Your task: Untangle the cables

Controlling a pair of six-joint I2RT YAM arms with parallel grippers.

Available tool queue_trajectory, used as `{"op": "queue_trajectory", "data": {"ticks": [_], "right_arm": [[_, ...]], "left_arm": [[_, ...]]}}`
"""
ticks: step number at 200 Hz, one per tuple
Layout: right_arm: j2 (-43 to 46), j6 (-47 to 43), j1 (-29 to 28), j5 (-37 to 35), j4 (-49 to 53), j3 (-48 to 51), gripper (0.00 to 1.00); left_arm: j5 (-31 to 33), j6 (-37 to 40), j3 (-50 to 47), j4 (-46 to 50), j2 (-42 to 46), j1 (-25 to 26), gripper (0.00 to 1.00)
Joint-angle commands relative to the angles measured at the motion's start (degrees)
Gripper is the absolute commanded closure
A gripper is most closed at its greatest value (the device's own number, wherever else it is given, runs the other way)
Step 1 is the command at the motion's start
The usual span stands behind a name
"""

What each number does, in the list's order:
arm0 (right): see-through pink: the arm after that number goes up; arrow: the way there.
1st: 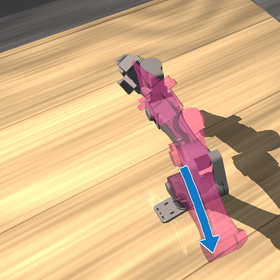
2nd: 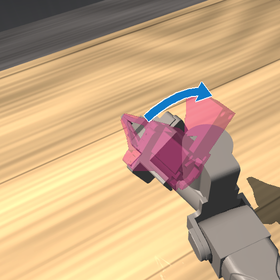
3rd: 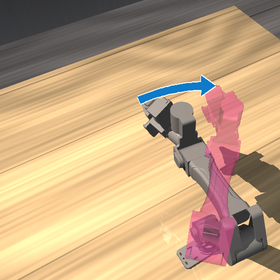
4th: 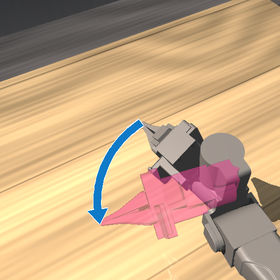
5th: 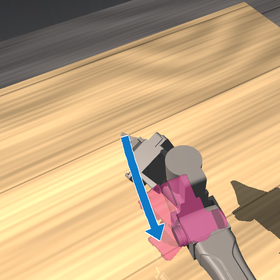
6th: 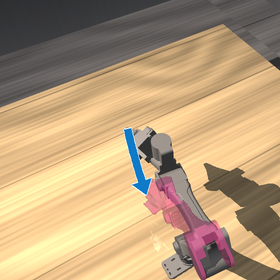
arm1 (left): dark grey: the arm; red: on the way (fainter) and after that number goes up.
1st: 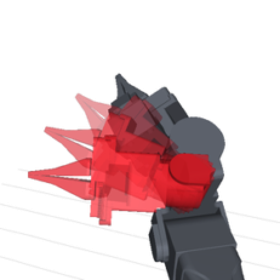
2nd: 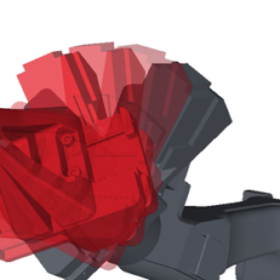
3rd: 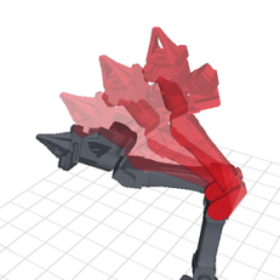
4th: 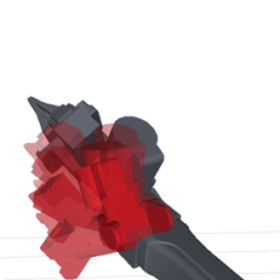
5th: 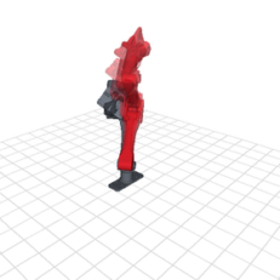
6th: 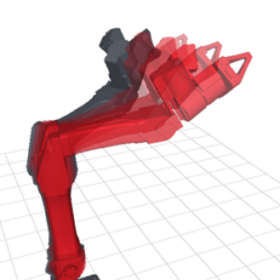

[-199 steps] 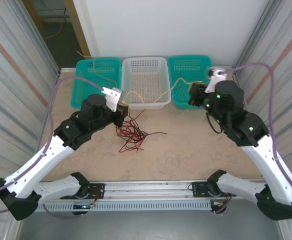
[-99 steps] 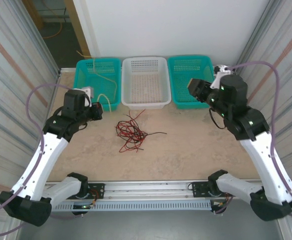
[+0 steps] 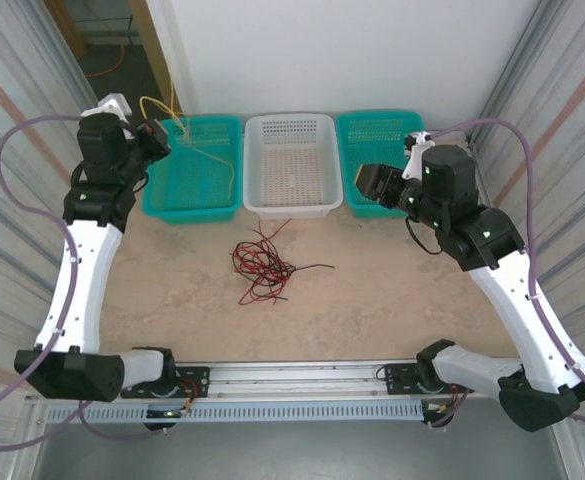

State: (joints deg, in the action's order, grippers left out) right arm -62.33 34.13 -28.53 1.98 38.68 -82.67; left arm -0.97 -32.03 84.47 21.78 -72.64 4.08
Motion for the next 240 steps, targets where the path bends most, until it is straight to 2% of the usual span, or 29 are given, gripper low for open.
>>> {"op": "queue_trajectory", "data": {"ticks": [1,69,120,125,139,148,158,177,205,240], "right_arm": [[0.9,0.7,-0.8,1.7,-0.6,1.7,0.46],[-1.0,0.4,-2.5,2.7,-1.2,3.9,0.47],[-1.4,0.3,-2.6,2.3,-1.7,5.5,0.48],[-1.5,0.3,-2.6,2.4,-1.8,5.6,0.48],[-1.7,0.3,-2.6,2.4,-1.8,5.9,0.48],[-2.0,0.3,-2.6,2.6,-2.1,6.1,0.48],[-2.4,0.4,-2.6,2.6,-2.2,6.3,0.48],[-3.4,0.7,-2.8,3.2,-2.5,6.3,0.48],[-4.4,0.8,-4.0,2.9,-2.9,6.3,0.48],[-5.9,1.2,-6.7,1.6,-2.1,7.5,0.49]], "left_arm": [[2.7,-0.8,0.1,-6.2,-3.5,-0.6,1.00],[5.5,1.2,-8.4,-21.3,-13.5,-0.6,1.00],[5.1,1.1,-9.9,-18.9,-18.4,-0.6,1.00],[4.8,1.3,-9.9,-18.3,-18.8,-0.6,0.90],[4.1,1.3,-10.1,-17.0,-19.4,-0.6,0.54],[4.5,0.7,-10.6,-16.2,-19.2,-0.6,0.41],[5.2,0.1,-11.3,-15.9,-18.7,-0.5,0.33],[6.6,-0.3,-12.0,-14.3,-17.3,-0.6,0.27],[7.3,1.9,-11.3,-11.0,-14.4,0.4,0.30],[10.0,8.3,-12.2,-6.4,-6.2,5.9,0.30]]}}
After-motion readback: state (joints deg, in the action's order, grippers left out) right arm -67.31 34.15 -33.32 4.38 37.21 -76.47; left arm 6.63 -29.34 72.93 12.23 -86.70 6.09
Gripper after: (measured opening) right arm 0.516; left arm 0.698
